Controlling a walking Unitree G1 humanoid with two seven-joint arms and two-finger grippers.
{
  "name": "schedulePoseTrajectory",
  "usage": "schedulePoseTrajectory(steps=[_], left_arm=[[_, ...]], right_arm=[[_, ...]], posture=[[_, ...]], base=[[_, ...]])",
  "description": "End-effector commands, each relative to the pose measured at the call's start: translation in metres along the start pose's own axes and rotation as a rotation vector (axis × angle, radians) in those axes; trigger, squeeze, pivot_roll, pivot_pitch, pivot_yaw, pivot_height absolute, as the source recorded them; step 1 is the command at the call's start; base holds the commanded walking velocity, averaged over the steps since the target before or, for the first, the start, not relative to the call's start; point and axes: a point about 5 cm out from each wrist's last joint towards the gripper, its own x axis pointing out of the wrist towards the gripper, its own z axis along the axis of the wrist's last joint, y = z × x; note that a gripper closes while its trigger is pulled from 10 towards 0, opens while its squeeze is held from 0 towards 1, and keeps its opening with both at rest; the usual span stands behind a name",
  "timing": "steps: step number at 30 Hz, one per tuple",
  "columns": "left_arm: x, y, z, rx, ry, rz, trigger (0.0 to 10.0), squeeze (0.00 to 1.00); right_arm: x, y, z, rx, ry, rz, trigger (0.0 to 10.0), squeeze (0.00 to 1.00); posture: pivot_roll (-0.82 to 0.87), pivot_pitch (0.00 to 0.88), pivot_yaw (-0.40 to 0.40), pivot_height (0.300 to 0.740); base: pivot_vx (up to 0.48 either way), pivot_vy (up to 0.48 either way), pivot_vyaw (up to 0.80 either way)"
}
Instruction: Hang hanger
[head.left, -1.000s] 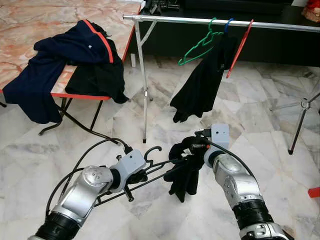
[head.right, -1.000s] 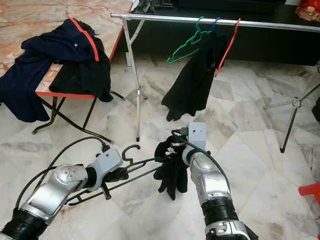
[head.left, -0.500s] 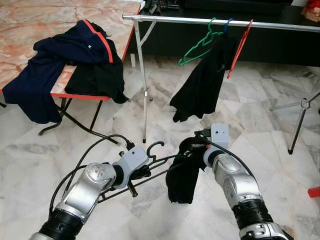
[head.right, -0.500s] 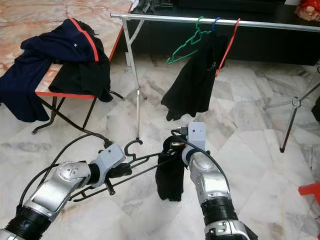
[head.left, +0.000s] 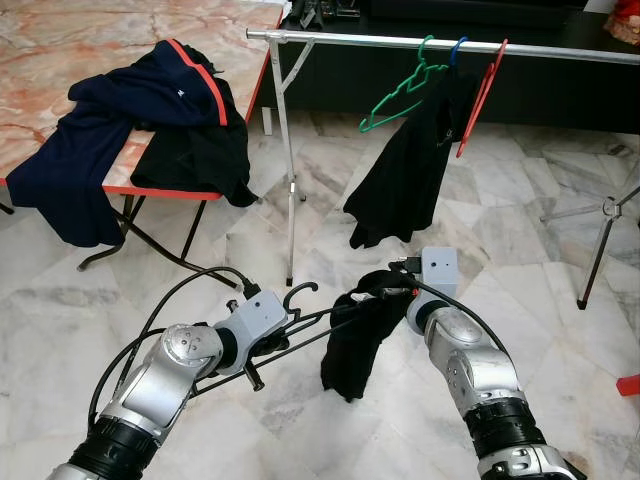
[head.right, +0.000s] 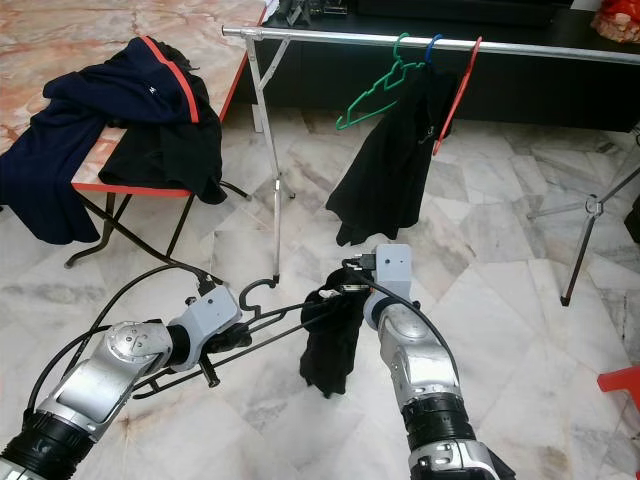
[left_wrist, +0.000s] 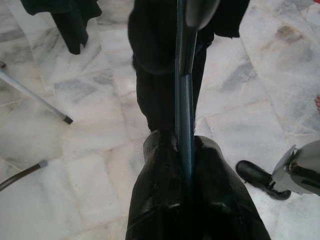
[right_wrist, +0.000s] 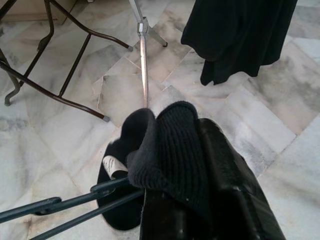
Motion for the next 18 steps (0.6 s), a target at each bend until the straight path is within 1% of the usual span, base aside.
schedulePoseTrajectory(steps=[1,4,7,9,12,14,18], left_arm=[[-0.001,0.002,-0.001,-0.010,-0.009,0.015,10.0,0.00],[0.000,-0.001,0.003,-0.026,-0.038,-0.004,10.0,0.00],[-0.001,-0.008,0.011,-0.063,-0.101,-0.076,10.0,0.00],[-0.002,-0.013,0.014,-0.073,-0.131,-0.121,10.0,0.00],[-0.003,-0.017,0.018,-0.086,-0.163,-0.156,10.0,0.00],[-0.002,-0.016,0.019,-0.085,-0.168,-0.145,10.0,0.00],[0.006,-0.009,0.017,-0.076,-0.120,-0.067,10.0,0.00]], right_arm=[[0.000,0.002,0.005,-0.001,-0.021,0.007,10.0,0.00],[0.000,0.002,0.005,-0.009,-0.020,0.015,10.0,0.00],[0.000,0.002,0.005,-0.015,-0.022,0.017,10.0,0.00],[0.000,0.002,0.007,-0.017,-0.026,0.019,10.0,0.00],[-0.001,0.003,0.010,-0.018,-0.034,0.026,10.0,0.00],[-0.001,0.004,0.012,-0.014,-0.039,0.025,10.0,0.00],[-0.003,0.009,0.024,-0.003,-0.077,0.036,10.0,0.00]], posture=[[0.04,0.203,-0.037,0.740],[0.04,0.203,-0.038,0.740],[0.04,0.204,-0.038,0.740],[0.04,0.206,-0.038,0.740],[0.04,0.207,-0.037,0.740],[0.04,0.207,-0.036,0.740],[0.03,0.208,-0.033,0.740]], base=[[0.000,0.000,0.00],[0.000,0.000,0.00],[0.000,0.000,0.00],[0.000,0.000,0.00],[0.000,0.000,0.00],[0.000,0.000,0.00],[0.000,0.000,0.00]])
